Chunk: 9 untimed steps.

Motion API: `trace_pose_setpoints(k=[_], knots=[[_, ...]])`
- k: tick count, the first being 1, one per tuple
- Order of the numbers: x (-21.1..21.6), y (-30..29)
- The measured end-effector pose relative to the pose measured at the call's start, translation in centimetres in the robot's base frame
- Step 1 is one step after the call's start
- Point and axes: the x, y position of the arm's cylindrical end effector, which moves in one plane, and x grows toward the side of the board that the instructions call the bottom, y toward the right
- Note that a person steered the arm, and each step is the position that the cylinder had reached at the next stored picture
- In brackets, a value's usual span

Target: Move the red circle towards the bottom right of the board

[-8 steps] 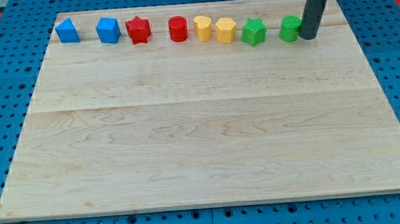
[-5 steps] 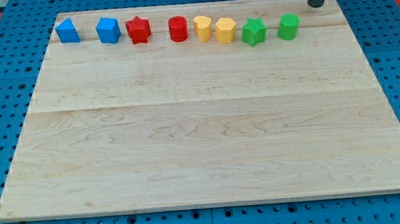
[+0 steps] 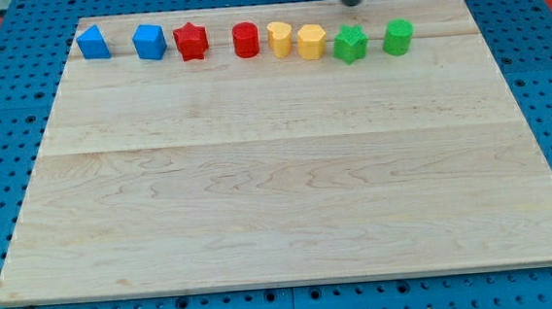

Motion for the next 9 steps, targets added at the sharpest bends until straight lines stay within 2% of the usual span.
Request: trace_pose_setpoints(k=[1,2,3,4,5,6,8,9], knots=[[0.1,-7.0],[3.0,-10.4],[6.5,-10.5],[7.4,-11.4],[11.2,-13.1],[13.3,-16.0],[13.9,-20.4],[18.7,-16.1]])
